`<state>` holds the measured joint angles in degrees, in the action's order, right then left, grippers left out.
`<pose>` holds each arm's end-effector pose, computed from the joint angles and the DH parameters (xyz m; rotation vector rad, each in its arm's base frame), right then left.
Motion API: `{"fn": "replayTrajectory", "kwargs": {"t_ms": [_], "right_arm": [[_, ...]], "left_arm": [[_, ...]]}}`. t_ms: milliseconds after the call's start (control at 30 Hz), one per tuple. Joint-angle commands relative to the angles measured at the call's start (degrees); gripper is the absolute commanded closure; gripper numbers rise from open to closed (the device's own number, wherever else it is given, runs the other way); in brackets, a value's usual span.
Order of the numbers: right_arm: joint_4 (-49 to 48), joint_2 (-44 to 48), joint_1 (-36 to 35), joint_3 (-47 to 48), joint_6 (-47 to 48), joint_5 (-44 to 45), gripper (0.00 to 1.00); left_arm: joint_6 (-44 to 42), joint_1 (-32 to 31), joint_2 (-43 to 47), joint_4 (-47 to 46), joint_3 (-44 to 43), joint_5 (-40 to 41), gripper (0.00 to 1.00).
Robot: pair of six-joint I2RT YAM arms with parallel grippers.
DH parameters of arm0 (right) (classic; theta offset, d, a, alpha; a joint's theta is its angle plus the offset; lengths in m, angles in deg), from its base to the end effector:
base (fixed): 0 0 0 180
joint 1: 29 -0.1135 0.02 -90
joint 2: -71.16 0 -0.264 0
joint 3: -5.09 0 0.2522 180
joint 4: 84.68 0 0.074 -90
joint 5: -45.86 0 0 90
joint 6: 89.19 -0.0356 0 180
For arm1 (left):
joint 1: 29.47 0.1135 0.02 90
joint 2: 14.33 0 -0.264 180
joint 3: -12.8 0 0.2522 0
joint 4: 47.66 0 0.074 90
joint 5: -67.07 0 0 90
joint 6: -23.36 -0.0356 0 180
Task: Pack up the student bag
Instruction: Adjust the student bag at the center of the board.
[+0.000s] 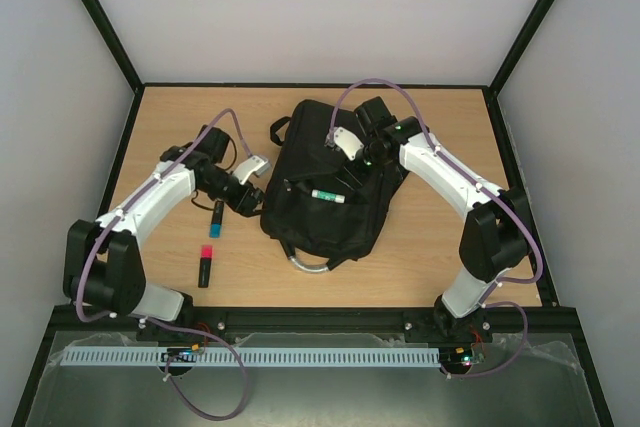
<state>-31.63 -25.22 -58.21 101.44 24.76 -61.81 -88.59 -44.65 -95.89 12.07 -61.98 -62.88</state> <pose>0.3145 0.1882 0.2895 -1.2251 2.1610 0.4232 0.2566 -0.0933 0.2520 0.9975 2.3629 -0.8966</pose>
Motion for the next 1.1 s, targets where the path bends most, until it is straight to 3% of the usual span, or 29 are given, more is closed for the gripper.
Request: {"fn": "replayTrajectory", "kwargs": {"t_ms": [0,133,267,433,467,633,700,800,1067], "right_arm": [[3.0,0.8,-0.5,-0.6,-0.3,-3.5,0.99],[2.7,0.4,-0.5,-0.5,-0.4,-3.7,0.99],[2.3,-0.5,-0.5,-0.2,-0.6,-3.9,0.99],[2.3,-1.4,-0.5,1.0,-0.7,-3.2,0.99],[2.6,-1.4,-0.5,1.3,-0.5,-2.7,0.99],[3.7,0.4,-0.4,7.1,2.0,3.1,0.99],[4.1,0.1,-0.1,12.8,2.8,6.1,0.99],[4.0,-1.8,0.9,20.1,2.6,9.7,0.99],[2.5,-3.0,1.5,19.7,2.8,13.7,0.99]], "left_arm": [[2.9,-0.3,-1.5,1.5,2.2,-4.1,0.41],[4.7,-0.8,-3.6,-0.8,3.5,-5.0,0.42],[5.3,-3.5,-6.4,-4.4,2.9,-4.5,0.51],[3.7,-4.1,-11.2,-2.5,-3.5,-4.1,0.93],[2.8,-4.0,-11.4,-1.3,-5.4,-5.0,0.97],[0.1,-3.7,-10.0,6.9,-21.7,-11.2,0.98],[1.4,-3.6,-9.6,7.8,-31.6,-12.1,0.98],[3.1,-3.2,-9.7,7.7,-39.0,-12.6,0.98],[0.9,-3.0,-10.1,8.8,-29.6,-12.2,0.98]]}}
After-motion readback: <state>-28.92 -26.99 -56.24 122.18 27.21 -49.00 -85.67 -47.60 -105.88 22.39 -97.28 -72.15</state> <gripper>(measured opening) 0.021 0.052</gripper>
